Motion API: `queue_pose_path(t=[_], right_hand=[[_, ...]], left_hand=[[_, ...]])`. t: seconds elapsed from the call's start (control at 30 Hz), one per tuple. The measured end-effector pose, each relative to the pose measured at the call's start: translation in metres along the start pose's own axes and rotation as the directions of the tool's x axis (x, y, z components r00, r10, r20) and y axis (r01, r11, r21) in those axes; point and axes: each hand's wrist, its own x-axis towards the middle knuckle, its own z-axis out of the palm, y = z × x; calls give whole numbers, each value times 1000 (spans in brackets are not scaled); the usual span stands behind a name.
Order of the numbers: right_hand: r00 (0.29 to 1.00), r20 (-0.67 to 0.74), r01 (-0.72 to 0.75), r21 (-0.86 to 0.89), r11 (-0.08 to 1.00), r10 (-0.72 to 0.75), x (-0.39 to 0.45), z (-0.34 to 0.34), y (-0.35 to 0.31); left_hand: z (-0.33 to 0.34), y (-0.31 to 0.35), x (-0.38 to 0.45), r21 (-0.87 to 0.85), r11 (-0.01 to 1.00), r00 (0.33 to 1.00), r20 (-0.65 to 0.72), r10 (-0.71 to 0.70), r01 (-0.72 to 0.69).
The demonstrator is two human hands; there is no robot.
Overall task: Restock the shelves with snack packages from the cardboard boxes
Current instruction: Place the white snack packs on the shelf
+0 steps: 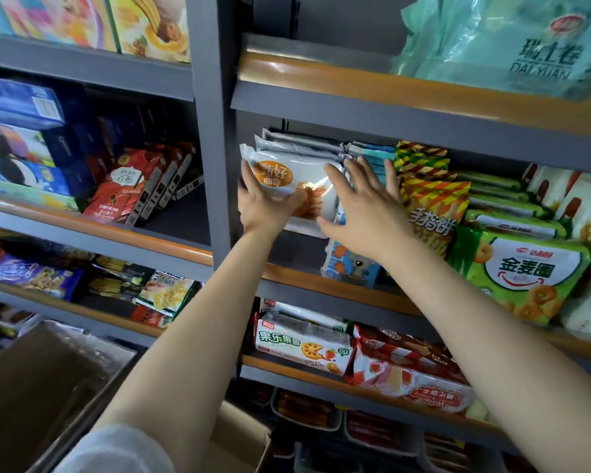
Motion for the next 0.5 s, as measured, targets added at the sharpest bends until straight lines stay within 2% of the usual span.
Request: queue_pose_path(t=[0.07,0.13,0.3,0.5], right_hand=[[993,111,-45,25,999,42,16,-3,-5],[989,144,-49,22,999,46,24,-1,-8],[998,52,26,-106,994,-21,18,7,-8],[997,-46,48,-156,987,-55,14,18,-6]], left_hand=[[-3,4,5,-50,999,1000,-7,-12,12],[-2,6,10,-86,996,999,30,-34,37],[8,-1,19,-119,993,997,78,-19,28],[13,-8,31,-129,992,997,69,19,-10]])
